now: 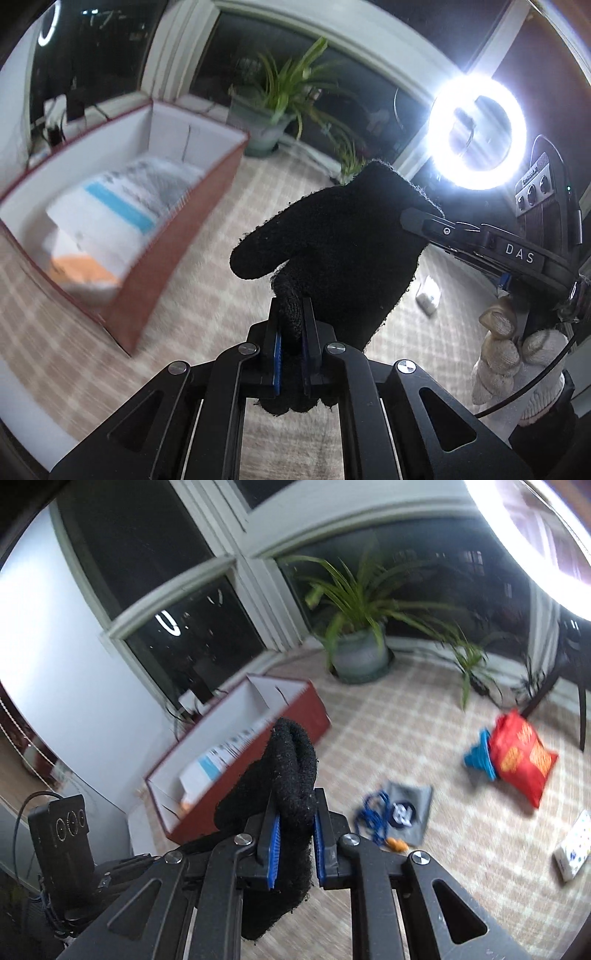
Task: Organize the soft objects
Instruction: 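Lift the glove with both grippers and carry it over the box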
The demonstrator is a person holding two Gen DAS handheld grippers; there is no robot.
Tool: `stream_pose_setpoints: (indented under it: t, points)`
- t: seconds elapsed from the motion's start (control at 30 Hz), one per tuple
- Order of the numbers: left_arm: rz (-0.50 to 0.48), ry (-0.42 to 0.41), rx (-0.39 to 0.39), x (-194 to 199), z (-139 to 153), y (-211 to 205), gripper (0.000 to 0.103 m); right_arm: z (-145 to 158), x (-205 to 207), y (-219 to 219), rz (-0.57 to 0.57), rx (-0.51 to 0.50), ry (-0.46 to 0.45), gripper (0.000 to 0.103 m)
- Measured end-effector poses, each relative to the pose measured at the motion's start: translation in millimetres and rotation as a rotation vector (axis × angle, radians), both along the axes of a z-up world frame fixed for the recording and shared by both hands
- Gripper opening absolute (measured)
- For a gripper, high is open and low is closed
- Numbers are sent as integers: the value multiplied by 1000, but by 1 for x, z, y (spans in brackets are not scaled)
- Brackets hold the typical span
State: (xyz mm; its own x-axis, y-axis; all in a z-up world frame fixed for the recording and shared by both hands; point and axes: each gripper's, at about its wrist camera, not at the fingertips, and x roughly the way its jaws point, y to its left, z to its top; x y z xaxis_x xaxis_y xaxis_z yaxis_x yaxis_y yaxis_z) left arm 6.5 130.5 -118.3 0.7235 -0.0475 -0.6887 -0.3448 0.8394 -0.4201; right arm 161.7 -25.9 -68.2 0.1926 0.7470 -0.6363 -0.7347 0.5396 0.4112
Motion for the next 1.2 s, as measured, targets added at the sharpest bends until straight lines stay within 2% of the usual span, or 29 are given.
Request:
stream_pose_setpoints:
  t: [0.33,0.6,1.0,1.2]
  points:
    - [52,-85,79,-16,41,43,6,38,-13,62,57,55,-77,13]
    - [112,-113,133,-20,60,89,6,50,-18,119,105,47,-141,13]
    - [179,-87,153,-6,55,144,6,45,-25,192,163,-40,-284,13]
    - [198,-53,154,4,46,159,6,28,-25,217,178,-91,-335,13]
